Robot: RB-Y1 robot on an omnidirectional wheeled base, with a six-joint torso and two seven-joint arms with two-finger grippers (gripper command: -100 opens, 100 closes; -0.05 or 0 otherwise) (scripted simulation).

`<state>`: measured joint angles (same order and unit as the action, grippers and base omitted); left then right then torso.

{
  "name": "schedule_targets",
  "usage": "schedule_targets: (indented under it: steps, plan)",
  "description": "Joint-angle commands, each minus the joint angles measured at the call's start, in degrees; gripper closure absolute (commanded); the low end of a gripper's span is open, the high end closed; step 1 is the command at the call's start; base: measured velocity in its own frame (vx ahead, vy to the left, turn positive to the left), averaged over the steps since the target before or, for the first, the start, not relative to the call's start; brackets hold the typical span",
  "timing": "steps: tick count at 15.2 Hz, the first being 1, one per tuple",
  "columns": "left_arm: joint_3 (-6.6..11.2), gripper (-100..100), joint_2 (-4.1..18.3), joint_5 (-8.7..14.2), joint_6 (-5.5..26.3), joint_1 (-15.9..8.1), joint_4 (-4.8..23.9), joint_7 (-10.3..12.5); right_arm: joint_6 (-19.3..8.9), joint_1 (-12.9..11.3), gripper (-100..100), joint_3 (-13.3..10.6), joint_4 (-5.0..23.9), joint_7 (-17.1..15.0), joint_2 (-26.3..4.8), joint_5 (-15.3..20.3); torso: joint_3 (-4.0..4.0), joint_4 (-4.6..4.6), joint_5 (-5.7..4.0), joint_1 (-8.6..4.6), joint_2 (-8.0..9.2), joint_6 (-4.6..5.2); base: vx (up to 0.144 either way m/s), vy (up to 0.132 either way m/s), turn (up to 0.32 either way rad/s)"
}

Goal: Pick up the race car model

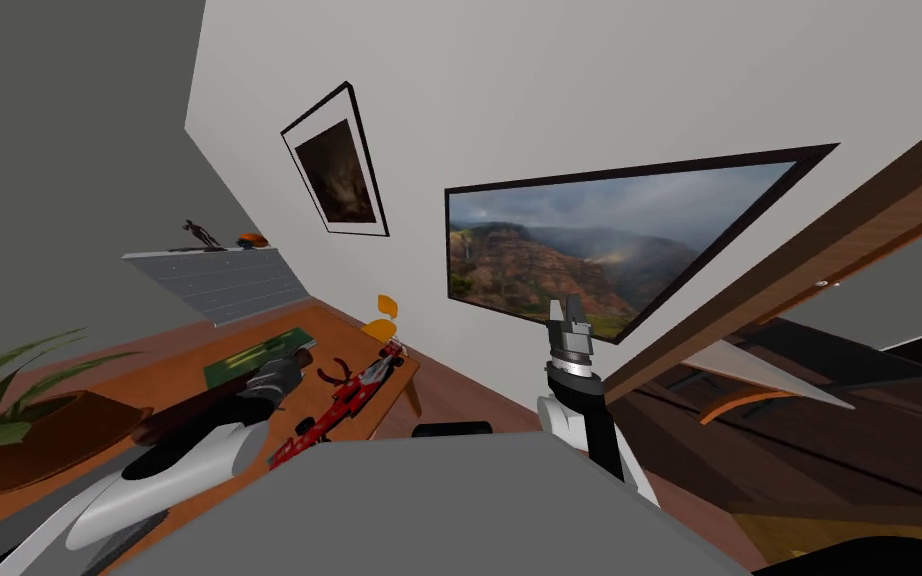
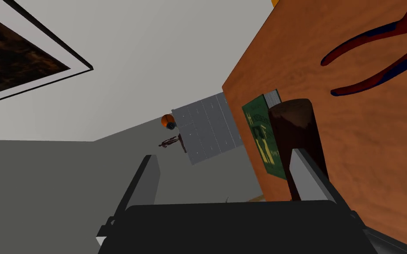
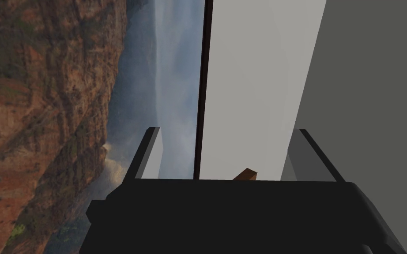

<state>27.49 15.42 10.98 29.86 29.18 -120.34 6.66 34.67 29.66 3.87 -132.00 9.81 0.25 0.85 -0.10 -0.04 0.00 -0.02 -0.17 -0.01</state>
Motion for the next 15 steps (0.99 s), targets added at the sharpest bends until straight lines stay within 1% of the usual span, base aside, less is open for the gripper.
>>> schedule_targets:
  steps: [1, 2, 3, 4, 6, 7, 9, 10, 12, 13, 15]
  plan:
    - [2.02, -100, -0.2, 1.1, 2.9, 0.0, 1.8, 0.8, 0.0, 0.0, 0, 0.0, 0.0, 0.0, 0.0, 0.0, 0.00, 0.00, 0.00, 0.00, 0.00, 0.00, 0.036, 0.002, -0.174]
    - [2.02, -100, -0.2, 1.1, 4.4, 0.0, 1.8, 0.8, 0.0, 0.0, 0, 0.0, 0.0, 0.0, 0.0, 0.0, 0.01, 0.00, 0.00, -0.01, 0.01, 0.03, 0.040, 0.003, -0.258]
    - [2.02, -100, -0.2, 1.1, 4.7, 0.0, 1.8, 0.8, 0.0, 0.0, 0, 0.0, 0.0, 0.0, 0.0, 0.0, 0.00, 0.00, 0.00, 0.00, -0.01, 0.05, 0.032, 0.010, -0.111]
    - [3.78, -100, -0.6, 2.0, 6.8, -0.1, 3.0, 1.5, 0.0, 0.0, 0, 0.0, 0.0, 0.0, 0.0, 0.0, 0.01, 0.00, 0.01, 0.00, 0.01, 0.00, 0.037, 0.007, -0.151]
    - [3.78, -100, -0.6, 2.0, 8.4, -0.1, 3.0, 1.5, 0.0, 0.0, 0, 0.0, 0.0, 0.0, 0.0, 0.0, 0.00, 0.00, 0.00, 0.00, 0.00, 0.03, 0.036, 0.008, -0.145]
    - [5.54, -100, -1.0, 2.8, 10.2, -0.1, 4.1, 2.2, 0.0, 0.0, 0, 0.0, 0.0, 0.0, 0.0, 0.0, 0.01, 0.00, 0.00, 0.00, 0.01, 0.01, 0.042, 0.011, -0.214]
    - [5.54, -100, -1.0, 2.8, 12.1, -0.1, 4.1, 2.2, 0.0, 0.0, 0, 0.0, 0.0, 0.0, 0.0, 0.0, -0.01, 0.00, 0.00, 0.02, -0.02, 0.03, 0.041, 0.016, -0.153]
    - [7.27, -100, -1.4, 3.7, 13.9, -0.2, 5.3, 2.9, 0.0, 0.0, 0, 0.0, 0.0, 0.0, 0.0, 0.0, 0.00, 0.00, 0.01, 0.02, -0.01, 0.01, 0.038, 0.010, -0.178]
    - [7.27, -100, -1.4, 3.7, 15.7, -0.2, 5.3, 2.9, 0.0, 0.0, 0, 0.0, 0.0, 0.0, 0.0, 0.0, -0.01, 0.00, 0.01, 0.01, -0.01, 0.03, 0.036, 0.011, -0.153]
    - [8.97, -100, -1.9, 4.5, 17.2, -0.2, 6.4, 3.6, 0.0, 0.0, 0, 0.0, 0.0, 0.0, 0.0, 0.0, 0.00, 0.00, 0.00, 0.00, 0.00, 0.01, 0.035, 0.007, -0.203]
    - [8.97, -100, -1.9, 4.5, 19.2, -0.2, 6.4, 3.6, 0.0, 0.0, 0, 0.0, 0.0, 0.0, 0.0, 0.0, 0.00, 0.00, 0.00, 0.00, -0.01, 0.03, 0.036, 0.012, -0.154]
